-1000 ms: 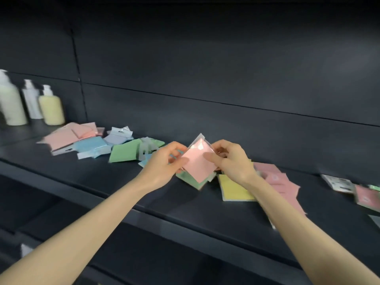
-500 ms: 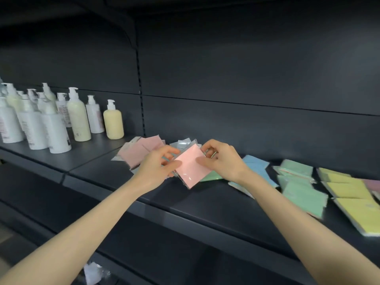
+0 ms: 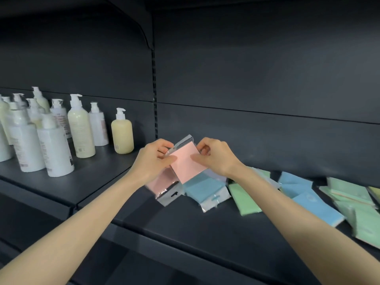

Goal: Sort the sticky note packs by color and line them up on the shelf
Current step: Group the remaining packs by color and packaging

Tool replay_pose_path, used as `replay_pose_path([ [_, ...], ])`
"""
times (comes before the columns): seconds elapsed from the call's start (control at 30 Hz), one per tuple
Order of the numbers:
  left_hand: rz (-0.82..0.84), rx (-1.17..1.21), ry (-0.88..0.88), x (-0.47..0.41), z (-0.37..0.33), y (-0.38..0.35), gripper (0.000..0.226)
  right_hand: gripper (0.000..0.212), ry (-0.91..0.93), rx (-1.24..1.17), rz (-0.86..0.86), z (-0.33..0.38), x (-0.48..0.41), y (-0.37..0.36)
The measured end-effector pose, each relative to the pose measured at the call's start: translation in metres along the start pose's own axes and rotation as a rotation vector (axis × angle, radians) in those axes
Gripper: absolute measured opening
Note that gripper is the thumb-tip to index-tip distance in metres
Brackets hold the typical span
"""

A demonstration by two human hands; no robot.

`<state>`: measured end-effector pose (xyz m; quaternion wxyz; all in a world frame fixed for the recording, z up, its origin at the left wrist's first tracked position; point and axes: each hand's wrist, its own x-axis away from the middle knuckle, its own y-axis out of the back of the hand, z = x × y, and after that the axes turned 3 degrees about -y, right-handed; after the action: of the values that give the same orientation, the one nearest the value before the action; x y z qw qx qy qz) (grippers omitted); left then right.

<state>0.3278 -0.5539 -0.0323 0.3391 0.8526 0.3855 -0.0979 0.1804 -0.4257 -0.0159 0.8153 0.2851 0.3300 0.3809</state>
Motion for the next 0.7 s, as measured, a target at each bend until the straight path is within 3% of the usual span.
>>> replay_pose_path([
  [0.5,0.085,-0.179,0.015,-0.112,0.069,0.018,0.039,0.016,-0.107,0.022,0.083,-0.024,-0.127,-0.050],
  [0.7,0.256,-0.218,-0.012,-0.136,0.098,0.013,0.035,0.026,-0.152,0.150,0.143,-0.030,-0.141,-0.064],
])
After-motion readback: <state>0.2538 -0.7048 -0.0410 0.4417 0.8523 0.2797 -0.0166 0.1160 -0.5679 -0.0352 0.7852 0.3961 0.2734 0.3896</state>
